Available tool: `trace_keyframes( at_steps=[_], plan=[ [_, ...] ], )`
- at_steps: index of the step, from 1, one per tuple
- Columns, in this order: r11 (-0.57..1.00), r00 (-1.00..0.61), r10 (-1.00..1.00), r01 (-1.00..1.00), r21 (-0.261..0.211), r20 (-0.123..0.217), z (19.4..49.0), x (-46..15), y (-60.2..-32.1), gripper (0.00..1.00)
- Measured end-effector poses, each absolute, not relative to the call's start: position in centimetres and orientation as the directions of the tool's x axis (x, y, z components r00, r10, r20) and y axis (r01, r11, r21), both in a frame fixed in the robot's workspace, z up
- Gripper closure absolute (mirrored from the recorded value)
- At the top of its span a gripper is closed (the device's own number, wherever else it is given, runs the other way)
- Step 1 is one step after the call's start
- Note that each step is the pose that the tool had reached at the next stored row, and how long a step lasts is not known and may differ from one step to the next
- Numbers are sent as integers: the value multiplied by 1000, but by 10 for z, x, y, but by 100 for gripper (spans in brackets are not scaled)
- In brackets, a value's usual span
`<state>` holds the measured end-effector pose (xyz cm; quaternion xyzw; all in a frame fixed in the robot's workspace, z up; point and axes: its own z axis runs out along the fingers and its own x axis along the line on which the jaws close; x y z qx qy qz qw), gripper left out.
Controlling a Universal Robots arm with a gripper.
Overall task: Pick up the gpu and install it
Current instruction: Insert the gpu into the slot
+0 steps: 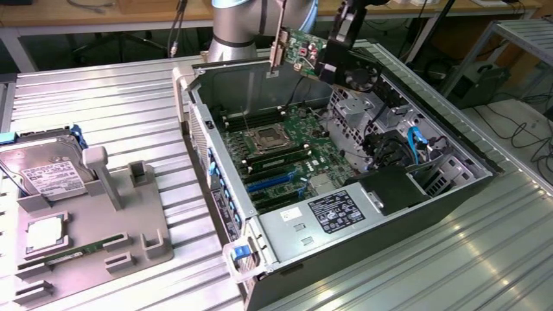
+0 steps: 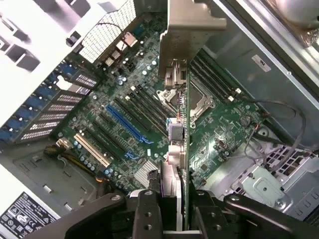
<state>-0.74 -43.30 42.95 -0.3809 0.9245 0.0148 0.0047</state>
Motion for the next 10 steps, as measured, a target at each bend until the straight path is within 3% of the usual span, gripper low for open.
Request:
trace_keyframes(
  at_steps=[10],
  plan=[
    [588,-589,-808,-808,24,-20,430,-8,-433,72]
  ],
)
